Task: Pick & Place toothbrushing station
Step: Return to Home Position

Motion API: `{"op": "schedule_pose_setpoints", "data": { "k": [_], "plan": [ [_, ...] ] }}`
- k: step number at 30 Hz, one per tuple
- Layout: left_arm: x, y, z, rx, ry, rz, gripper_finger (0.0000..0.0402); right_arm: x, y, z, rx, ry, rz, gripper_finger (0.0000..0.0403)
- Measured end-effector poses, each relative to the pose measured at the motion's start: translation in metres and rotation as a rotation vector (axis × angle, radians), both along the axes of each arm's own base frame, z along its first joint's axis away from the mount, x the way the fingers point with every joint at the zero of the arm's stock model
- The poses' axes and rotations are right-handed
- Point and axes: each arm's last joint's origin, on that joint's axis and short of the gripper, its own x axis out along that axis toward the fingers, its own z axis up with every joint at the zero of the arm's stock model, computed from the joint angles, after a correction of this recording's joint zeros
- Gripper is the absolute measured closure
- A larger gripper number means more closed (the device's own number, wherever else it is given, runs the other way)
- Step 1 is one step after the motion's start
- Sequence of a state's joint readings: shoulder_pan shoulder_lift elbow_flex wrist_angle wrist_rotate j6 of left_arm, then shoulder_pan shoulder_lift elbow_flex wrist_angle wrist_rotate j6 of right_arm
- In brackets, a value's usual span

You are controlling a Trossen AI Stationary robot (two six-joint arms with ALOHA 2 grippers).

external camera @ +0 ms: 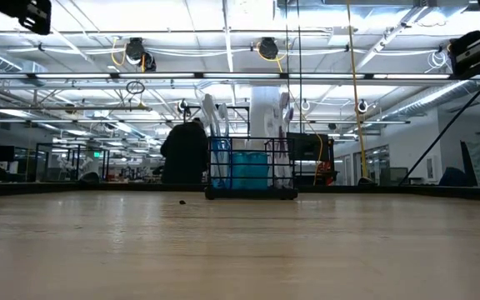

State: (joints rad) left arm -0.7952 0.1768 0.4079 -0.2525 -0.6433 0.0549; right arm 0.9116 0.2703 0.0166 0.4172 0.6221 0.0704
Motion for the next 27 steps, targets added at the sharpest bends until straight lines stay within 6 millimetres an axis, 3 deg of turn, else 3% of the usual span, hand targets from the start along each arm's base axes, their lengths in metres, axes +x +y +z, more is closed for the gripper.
{"op": "schedule_pose_setpoints", "data": {
  "k": [6, 13, 19, 27],
  "plan": [
    [0.007, -0.016, -0.035, -0.056, 0.023, -0.251, 0.0321, 0.0, 0.0, 0.002, 0.02, -0.017, -0.001, 0.0396],
    [0.009, -0.02, -0.056, 0.016, -0.032, -0.287, 0.0321, 0.0, 0.0, 0.002, 0.033, -0.013, 0.001, 0.0399],
    [0.009, -0.02, -0.09, 0.039, -0.082, -0.309, 0.0321, -0.001, 0.001, 0.003, 0.028, -0.024, 0.049, 0.0399],
    [0.016, -0.01, -0.09, 0.077, -0.086, -0.2, 0.0321, -0.001, 0.002, 0.004, 0.008, -0.039, 0.1, 0.0399]
  ]
}}
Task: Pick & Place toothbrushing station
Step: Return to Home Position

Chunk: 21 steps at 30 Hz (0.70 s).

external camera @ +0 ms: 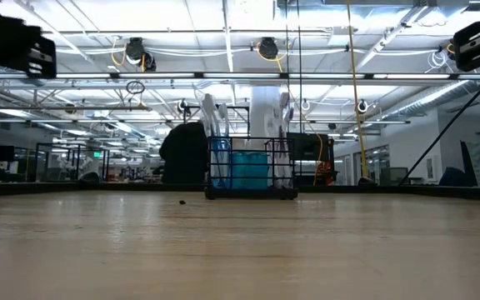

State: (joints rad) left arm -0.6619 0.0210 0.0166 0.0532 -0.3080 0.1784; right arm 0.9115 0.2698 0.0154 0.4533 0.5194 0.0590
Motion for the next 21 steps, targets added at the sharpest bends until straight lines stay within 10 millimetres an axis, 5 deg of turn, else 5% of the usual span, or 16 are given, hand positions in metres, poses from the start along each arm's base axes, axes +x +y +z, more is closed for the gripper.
{"op": "schedule_pose_setpoints", "data": {
  "k": [13, 21],
  "plan": [
    [0.018, 0.04, -0.006, -0.032, 0.077, 0.172, 0.0321, 0.0, 0.0, -0.001, -0.064, -0.015, -0.011, 0.0399],
    [0.018, 0.047, -0.005, -0.027, 0.064, 0.201, 0.0321, 0.004, 0.0, -0.01, -0.152, 0.042, -0.002, 0.0399]
  ]
}}
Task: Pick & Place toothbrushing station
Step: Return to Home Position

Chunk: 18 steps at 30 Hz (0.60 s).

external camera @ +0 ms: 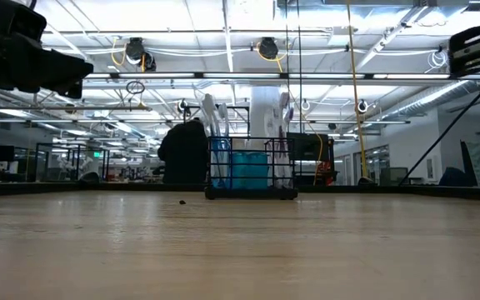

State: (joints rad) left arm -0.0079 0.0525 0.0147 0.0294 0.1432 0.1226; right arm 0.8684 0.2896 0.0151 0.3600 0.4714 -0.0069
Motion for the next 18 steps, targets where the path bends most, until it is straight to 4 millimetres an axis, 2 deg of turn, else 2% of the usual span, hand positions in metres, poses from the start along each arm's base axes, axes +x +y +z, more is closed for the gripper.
{"op": "schedule_pose_setpoints", "data": {
  "k": [4, 10, 14, 18],
  "plan": [
    [0.001, 0.001, -0.001, -0.008, 0.018, 0.006, 0.0321, 0.01, -0.01, 0.001, -0.061, -0.036, -0.133, 0.0399],
    [0.005, 0.002, -0.006, -0.025, 0.076, -0.01, 0.0321, 0.027, -0.039, 0.005, -0.097, -0.079, -0.294, 0.0399],
    [0.005, 0.003, -0.007, -0.02, 0.083, -0.007, 0.0321, 0.032, -0.057, 0.006, -0.101, -0.09, -0.339, 0.0399],
    [0.006, 0.004, -0.007, -0.053, 0.09, 0.007, 0.0321, 0.032, -0.065, 0.011, -0.111, -0.148, -0.33, 0.0398]
  ]
}}
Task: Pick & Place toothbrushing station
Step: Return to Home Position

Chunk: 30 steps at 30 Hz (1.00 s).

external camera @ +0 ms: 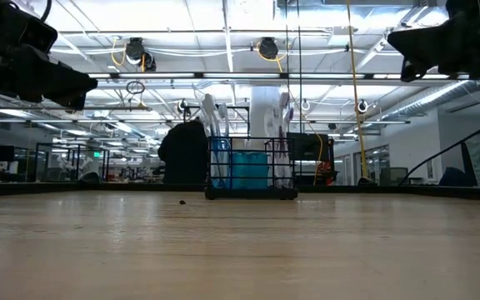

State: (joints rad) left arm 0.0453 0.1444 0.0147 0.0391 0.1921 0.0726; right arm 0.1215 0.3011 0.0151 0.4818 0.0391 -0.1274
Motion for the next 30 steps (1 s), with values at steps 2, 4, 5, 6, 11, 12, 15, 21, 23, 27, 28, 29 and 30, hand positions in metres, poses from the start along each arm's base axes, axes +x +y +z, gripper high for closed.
{"op": "schedule_pose_setpoints", "data": {
  "k": [2, 4, 5, 6, 11, 12, 15, 21, 23, 27, 28, 29, 30],
  "plan": [
    [0.0, 0.0, 0.0, -0.012, 0.001, -0.001, 0.0321, -0.001, -0.001, 0.0, -0.015, 0.002, 0.0, 0.0399],
    [0.0, 0.0, 0.0, -0.018, 0.004, -0.012, 0.0321, -0.002, -0.002, -0.002, -0.018, 0.015, -0.012, 0.0399],
    [0.001, 0.0, -0.001, -0.023, 0.011, -0.017, 0.0321, -0.003, -0.003, -0.003, -0.01, 0.03, -0.03, 0.0398],
    [0.001, 0.0, -0.001, -0.028, 0.02, -0.019, 0.0321, -0.003, -0.003, -0.004, 0.004, 0.044, -0.055, 0.0398],
    [0.004, 0.0, -0.006, -0.05, 0.074, -0.031, 0.0321, -0.01, -0.005, -0.012, 0.032, 0.124, -0.077, 0.0398],
    [0.004, 0.0, -0.006, -0.052, 0.079, -0.032, 0.0321, -0.011, -0.005, -0.014, 0.034, 0.139, -0.074, 0.0399],
    [0.004, 0.0, -0.006, -0.045, 0.08, -0.033, 0.0321, -0.017, -0.002, -0.018, 0.008, 0.181, 0.005, 0.0399],
    [0.004, 0.0, -0.006, -0.025, 0.074, -0.019, 0.0321, -0.024, 0.007, -0.007, -0.077, 0.175, 0.222, 0.0398],
    [0.004, 0.001, -0.006, -0.031, 0.075, 0.029, 0.0321, -0.023, 0.007, -0.008, -0.076, 0.184, 0.185, 0.0399],
    [0.004, 0.002, -0.006, -0.009, 0.073, 0.048, 0.0321, -0.022, 0.007, -0.013, -0.096, 0.185, 0.16, 0.0398],
    [0.004, 0.002, -0.006, -0.008, 0.073, 0.052, 0.0321, -0.022, 0.007, -0.013, -0.102, 0.182, 0.159, 0.0399],
    [0.004, 0.002, -0.006, -0.009, 0.075, 0.063, 0.0321, -0.022, 0.007, -0.014, -0.105, 0.18, 0.157, 0.0399],
    [0.004, 0.003, -0.007, -0.01, 0.077, 0.075, 0.0321, -0.021, 0.007, -0.015, -0.107, 0.183, 0.156, 0.0399]
  ]
}}
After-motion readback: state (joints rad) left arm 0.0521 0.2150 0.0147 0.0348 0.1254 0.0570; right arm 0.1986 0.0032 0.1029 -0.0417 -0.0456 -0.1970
